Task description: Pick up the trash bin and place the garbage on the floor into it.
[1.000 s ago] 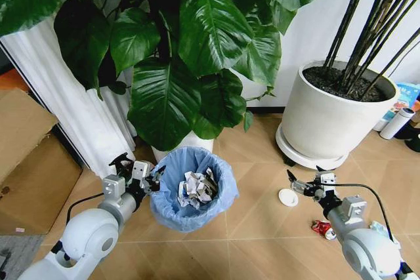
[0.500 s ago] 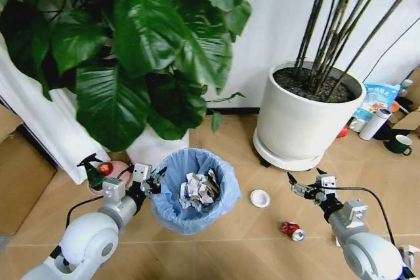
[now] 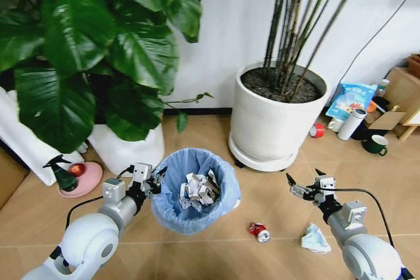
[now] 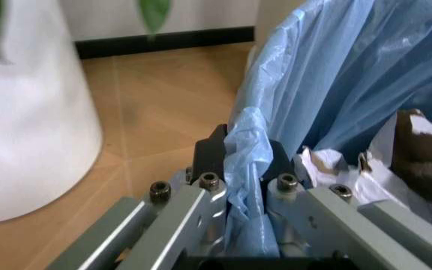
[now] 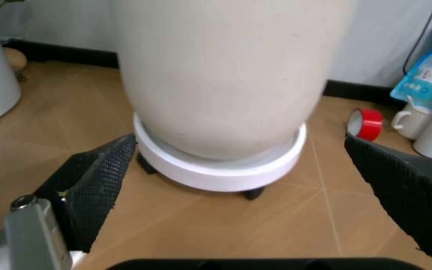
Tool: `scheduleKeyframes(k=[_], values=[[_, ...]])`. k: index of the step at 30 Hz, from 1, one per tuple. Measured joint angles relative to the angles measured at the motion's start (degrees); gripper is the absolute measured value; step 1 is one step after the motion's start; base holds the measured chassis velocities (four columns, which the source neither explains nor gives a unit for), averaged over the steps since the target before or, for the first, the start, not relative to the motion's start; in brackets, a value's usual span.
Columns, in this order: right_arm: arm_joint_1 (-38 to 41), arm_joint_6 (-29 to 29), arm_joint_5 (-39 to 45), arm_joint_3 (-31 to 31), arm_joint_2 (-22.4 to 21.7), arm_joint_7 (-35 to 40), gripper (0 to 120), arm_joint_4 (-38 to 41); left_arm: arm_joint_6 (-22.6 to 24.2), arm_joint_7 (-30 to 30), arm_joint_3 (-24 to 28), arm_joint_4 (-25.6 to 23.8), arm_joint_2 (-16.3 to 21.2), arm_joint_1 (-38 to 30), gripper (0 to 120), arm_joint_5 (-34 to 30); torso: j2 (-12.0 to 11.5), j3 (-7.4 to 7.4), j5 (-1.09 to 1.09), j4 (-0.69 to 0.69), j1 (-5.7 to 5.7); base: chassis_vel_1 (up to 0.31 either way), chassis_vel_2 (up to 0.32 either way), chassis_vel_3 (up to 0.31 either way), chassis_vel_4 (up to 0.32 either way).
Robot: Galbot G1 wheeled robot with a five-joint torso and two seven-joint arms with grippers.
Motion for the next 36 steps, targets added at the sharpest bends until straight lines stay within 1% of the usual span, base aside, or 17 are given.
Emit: scheduleKeyframes(k=[3,4,5,6,8,9,11,13,15,18,19,21,22,25,26,33,36], values=[[0.3,1.8,-1.2,-0.6,0.0,-0.5,100,-1.0,-0.1,0.0,0.0,0.1,-0.1,0.0,1,0.0,0.0,0.0,-0.06,-0.01,0.0,-0.214,-0.212,0.201,0.228],[0.5,2.3,-2.0,-1.0,-0.3,-2.1,100,-1.8,-0.1,0.0,0.1,0.1,-0.1,0.0,1,0.1,0.0,0.0,0.05,-0.03,0.0,-0.181,-0.202,0.17,0.154],[0.7,2.6,-2.4,-1.3,-0.7,-3.4,100,-2.3,-0.2,-0.1,0.1,0.2,-0.1,-0.1,1,0.1,0.0,0.0,0.05,-0.02,0.0,-0.131,-0.159,0.17,0.097],[1.0,3.1,-2.6,-1.8,-1.3,-5.0,100,-3.1,-0.2,-0.2,0.1,0.3,-0.1,-0.1,1,0.2,0.0,0.0,-0.05,-0.03,0.0,-0.131,-0.091,0.108,0.097],[1.6,3.4,-2.7,-2.4,-1.8,-6.6,100,-4.0,-0.2,-0.4,0.0,0.5,-0.1,-0.1,1,0.4,0.0,0.0,-0.09,-0.02,0.0,-0.095,-0.091,0.058,0.071],[2.4,3.9,-2.9,-3.2,-2.3,-8.8,100,-5.2,-0.2,-0.6,-0.3,0.8,-0.1,-0.1,1,0.4,0.0,0.0,0.0,-0.02,0.0,0.0,0.0,0.0,0.0],[3.2,4.4,-3.0,-3.8,-2.7,-10.4,100,-6.3,-0.2,-0.7,-0.6,1.0,-0.1,-0.2,1,0.4,0.0,0.0,0.0,-0.01,0.0,0.0,0.0,0.0,0.0],[4.7,5.1,-3.3,-5.5,-3.4,-12.6,100,-8.5,-0.2,-0.8,-1.3,1.6,0.0,-0.3,1,0.3,0.0,0.0,-0.09,0.0,0.0,0.052,0.06,-0.051,-0.044],[5.5,5.3,-3.4,-6.4,-3.7,-13.4,100,-9.6,-0.3,-1.0,-1.6,1.8,0.0,-0.3,1,0.1,0.0,0.0,-0.03,0.02,0.0,0.056,0.07,-0.037,-0.037],[9.1,5.8,-3.8,-11.0,-4.1,-14.6,100,-13.9,-0.4,-2.3,-2.9,2.8,-0.5,-0.7,1,-1.0,0.0,0.0,-0.05,0.0,0.0,0.016,0.023,-0.008,-0.011],[9.1,5.8,-3.8,-11.0,-4.1,-14.6,100,-13.9,-0.4,-2.3,-2.9,2.8,-0.5,-0.7,1,-1.0,0.0,0.0,-0.05,0.0,0.0,0.0,0.0,0.0,0.0],[12.2,6.0,-3.8,-15.1,-4.1,-14.7,100,-17.4,-0.4,-2.6,-4.3,3.5,-0.9,-0.7,1,-1.7,0.0,0.0,-0.02,-0.01,0.0,0.0,0.0,0.0,0.0],[12.2,6.0,-3.8,-15.1,-4.1,-14.7,100,-17.4,-0.4,-2.6,-4.3,3.5,-0.9,-0.7,1,-1.7,0.0,0.0,-0.02,-0.01,0.0,0.0,0.0,0.0,0.0],[17.2,4.3,-2.1,-21.1,-3.6,-14.5,100,-21.4,-0.3,-2.6,-6.6,4.3,-1.0,-0.3,1,-2.7,0.0,0.0,-0.02,-0.01,0.0,0.0,0.0,0.0,0.0],[17.2,4.3,-2.1,-21.1,-3.6,-14.5,100,-21.4,-0.3,-2.6,-6.6,4.3,-1.0,-0.3,1,-2.7,0.0,0.0,-0.02,-0.01,0.0,0.0,0.0,0.0,0.0],[30.4,3.0,0.5,-32.9,-0.3,-14.3,100,-32.4,0.2,-2.6,-8.7,4.7,-0.7,0.4,1,-3.5,0.0,0.0,-0.06,0.0,0.0,0.0,0.0,0.0,0.0],[33.5,3.0,0.6,-36.0,1.6,-14.3,100,-35.9,0.2,-2.6,-9.0,4.8,-0.6,0.7,1,-3.5,0.0,0.0,-0.03,0.0,0.0,0.0,0.0,0.0,0.0]])
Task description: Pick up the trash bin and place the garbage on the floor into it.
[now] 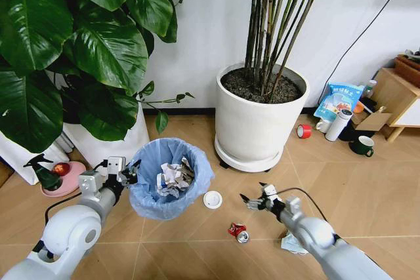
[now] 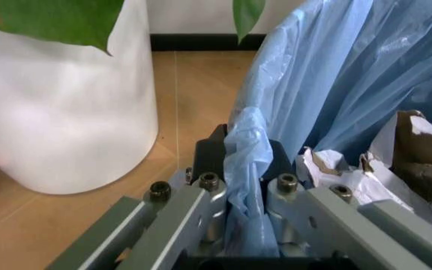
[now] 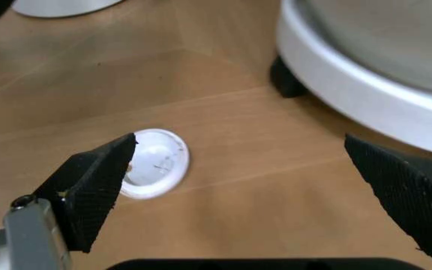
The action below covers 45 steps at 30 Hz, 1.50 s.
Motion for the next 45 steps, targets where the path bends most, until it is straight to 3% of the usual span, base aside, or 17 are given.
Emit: scheduleKeyframes(k=[9,17,34,45], values=[[8.1,0.7,-0.8,-7.0,10.5,-0.2,100,-14.0,0.1,0.2,-1.3,-0.6,1.0,1.3,1,-0.2,0.0,0.0,0.01,0.01,0.0,0.0,0.0,0.0,0.0],[11.8,1.3,-2.4,-7.3,14.6,-0.2,100,-22.3,0.1,0.2,-1.5,-1.2,1.3,1.4,1,-0.6,0.0,0.0,-0.01,-0.01,0.0,0.0,0.0,0.0,0.0],[14.8,1.4,-3.6,-6.1,16.9,-0.7,98,-30.4,0.1,0.3,-0.7,-1.3,0.7,1.3,1,-0.4,0.0,-0.01,0.0,-0.01,0.0,0.0,0.0,0.0,0.0],[14.7,1.6,-3.9,-5.4,18.0,-0.9,72,-32.9,0.0,0.4,-0.5,-1.4,1.0,1.2,1,-0.4,0.0,-0.01,0.0,0.0,-0.01,0.0,0.0,0.0,0.0]])
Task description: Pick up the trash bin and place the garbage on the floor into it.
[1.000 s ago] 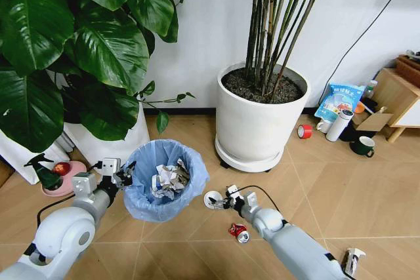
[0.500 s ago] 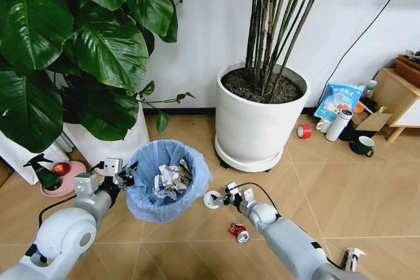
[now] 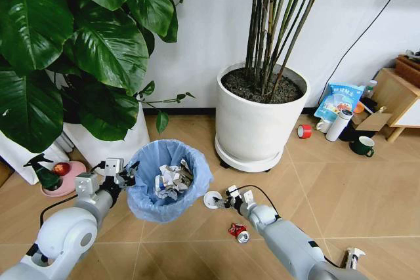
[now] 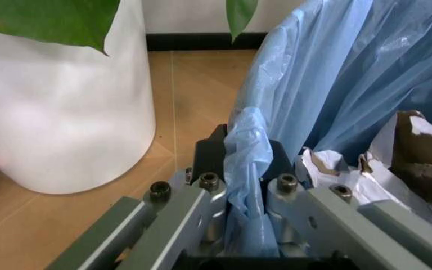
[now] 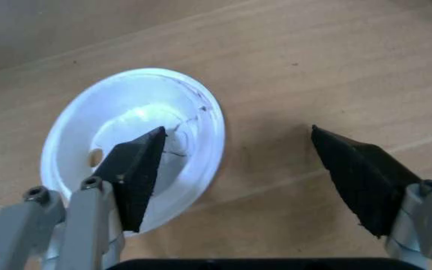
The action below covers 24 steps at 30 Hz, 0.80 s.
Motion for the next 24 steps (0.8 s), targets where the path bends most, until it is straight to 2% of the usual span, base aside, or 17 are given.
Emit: scheduleKeyframes(k=[9,16,21,23,24], values=[[-0.2,0.0,0.0,0.5,0.2,-0.6,59,-0.2,-0.1,0.0,0.2,-0.2,0.0,0.0,1,0.1,0.0,0.0,0.0,0.0,0.0,0.0,0.0,0.0,0.0],[-0.2,0.0,-0.1,0.5,0.5,-1.0,57,-0.3,-0.1,0.0,0.1,-0.5,0.0,0.2,1,0.1,0.0,0.0,0.0,0.0,0.0,0.0,0.0,0.0,0.0],[-0.4,0.0,-0.3,0.7,0.6,-1.5,45,-0.3,-0.2,0.0,-0.2,-0.9,0.0,0.6,1,0.2,0.0,0.0,0.0,0.0,0.0,0.0,0.0,0.0,0.0],[-0.6,-0.1,-0.6,1.0,0.6,-2.1,35,-0.3,-0.2,0.0,-0.2,-1.1,0.0,0.8,1,0.3,0.0,-0.01,-0.01,0.0,0.0,0.0,0.0,0.0,0.0],[-0.6,-0.1,-0.6,1.0,0.6,-2.1,35,-0.3,-0.2,0.0,-0.2,-1.1,0.0,0.8,1,0.3,0.0,-0.01,-0.01,0.0,0.0,0.0,0.0,0.0,0.0]])
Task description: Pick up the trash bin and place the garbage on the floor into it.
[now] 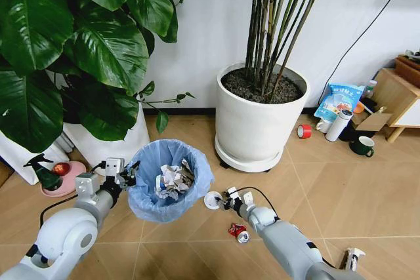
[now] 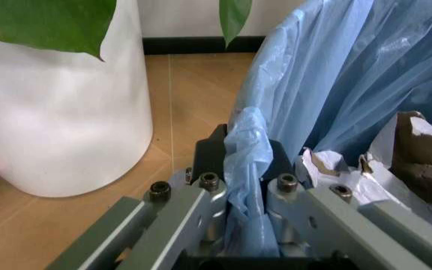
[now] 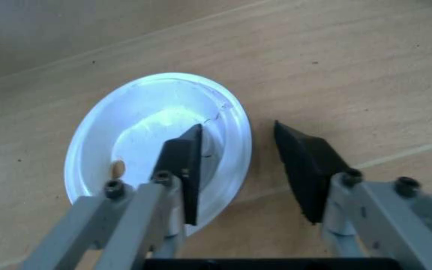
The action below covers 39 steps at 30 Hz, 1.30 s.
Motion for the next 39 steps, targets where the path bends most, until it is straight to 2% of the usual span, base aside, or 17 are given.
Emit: scheduleKeyframes(k=[5,9,12,22,29,34,37,39], values=[[-0.6,0.0,-0.2,0.6,0.0,-0.4,23,0.3,0.0,0.0,0.0,-0.2,0.0,0.1,1,0.0,0.0,0.0,0.0,0.0,0.0,0.0,0.0,0.0,0.0],[-1.0,0.0,-0.3,0.9,0.0,-0.4,7,0.5,-0.1,0.0,-0.1,-0.3,-0.1,0.1,1,0.0,0.0,0.0,0.01,0.0,0.0,0.0,0.0,0.0,0.0],[-1.1,0.0,-0.4,1.1,0.0,-0.4,0,0.5,-0.1,0.0,-0.1,-0.3,-0.1,0.1,1,0.0,0.0,0.0,0.01,0.0,0.0,0.0,0.0,0.0,0.0],[-2.0,0.1,-0.5,2.6,-0.3,0.1,0,2.3,-0.3,0.0,-0.2,-0.6,-0.1,0.3,1,0.0,0.0,0.02,0.01,0.0,0.01,0.0,0.0,0.0,0.0],[-3.7,0.9,-1.5,5.2,-1.4,1.7,0,7.3,-0.3,0.0,-0.1,-0.8,-0.2,0.3,1,0.1,0.0,0.01,0.02,0.0,0.01,0.0,0.0,0.0,0.0],[-6.8,1.1,-2.1,8.4,-3.3,3.1,0,15.0,-0.3,0.0,0.6,-0.8,0.3,0.3,1,0.2,0.0,0.01,0.02,0.0,0.01,0.0,0.0,0.0,0.0],[-10.0,1.1,-2.2,12.2,-5.1,4.1,0,23.6,-0.5,-1.0,1.6,-0.4,1.8,0.2,1,-0.5,0.0,0.0,0.0,-0.01,0.01,0.0,0.0,0.0,0.0],[-10.9,1.4,-2.2,13.4,-5.5,4.4,0,25.9,-0.4,-1.1,1.9,-0.3,2.4,0.1,1,-0.7,0.0,0.01,0.01,-0.01,0.01,0.0,0.0,0.0,0.0]])
